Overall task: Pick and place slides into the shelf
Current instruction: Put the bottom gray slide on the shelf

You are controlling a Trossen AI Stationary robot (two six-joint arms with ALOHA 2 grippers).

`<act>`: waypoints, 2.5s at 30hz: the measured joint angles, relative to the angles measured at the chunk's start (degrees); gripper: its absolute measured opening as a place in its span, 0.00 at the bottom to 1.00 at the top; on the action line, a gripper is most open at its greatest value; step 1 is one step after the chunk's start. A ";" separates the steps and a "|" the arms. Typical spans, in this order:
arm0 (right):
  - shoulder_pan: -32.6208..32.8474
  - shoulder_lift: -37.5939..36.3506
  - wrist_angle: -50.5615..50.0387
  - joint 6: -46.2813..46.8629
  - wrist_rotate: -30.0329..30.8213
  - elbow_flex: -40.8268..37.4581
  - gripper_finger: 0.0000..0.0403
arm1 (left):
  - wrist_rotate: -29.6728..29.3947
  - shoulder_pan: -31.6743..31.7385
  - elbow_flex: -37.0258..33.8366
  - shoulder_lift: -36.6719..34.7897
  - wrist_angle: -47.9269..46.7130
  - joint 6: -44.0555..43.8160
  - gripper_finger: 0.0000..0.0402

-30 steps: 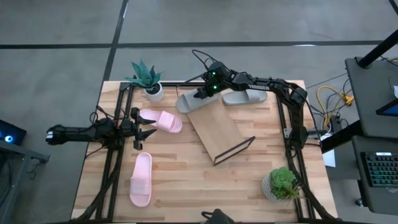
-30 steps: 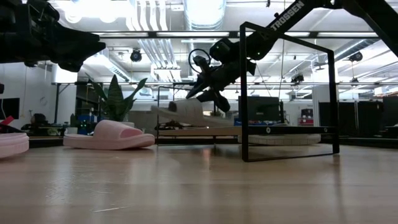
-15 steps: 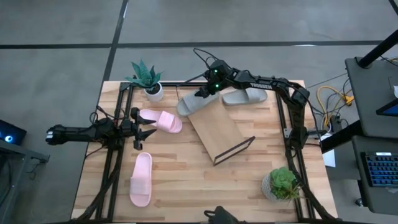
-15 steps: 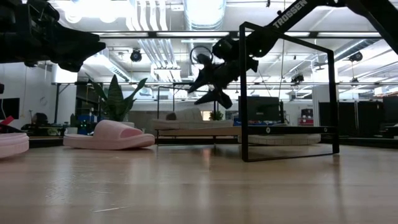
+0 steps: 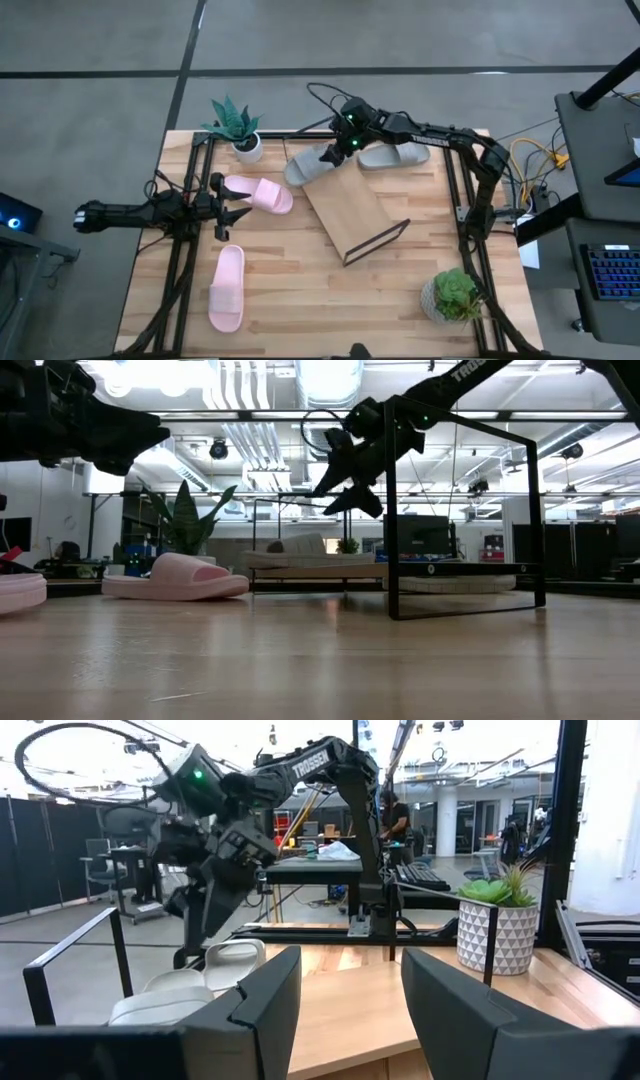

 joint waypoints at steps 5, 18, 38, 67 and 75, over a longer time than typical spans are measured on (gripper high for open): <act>0.10 0.00 -0.88 1.45 0.02 -0.43 0.50 | 0.00 0.00 0.00 0.01 0.00 0.00 0.40; 0.72 5.60 1.92 3.98 -3.94 -0.62 0.50 | 0.00 0.02 0.00 0.03 0.00 0.00 0.40; 0.70 8.42 5.57 5.32 -4.11 -0.60 0.50 | -0.02 0.00 0.00 0.01 -0.02 0.00 0.40; -0.29 8.33 6.58 -0.15 -6.77 -0.60 0.03 | -0.02 0.00 0.00 0.03 -0.04 0.00 0.40; -2.01 8.31 7.23 -0.95 -9.22 -0.60 0.03 | -0.02 0.00 0.00 0.03 -0.04 0.01 0.40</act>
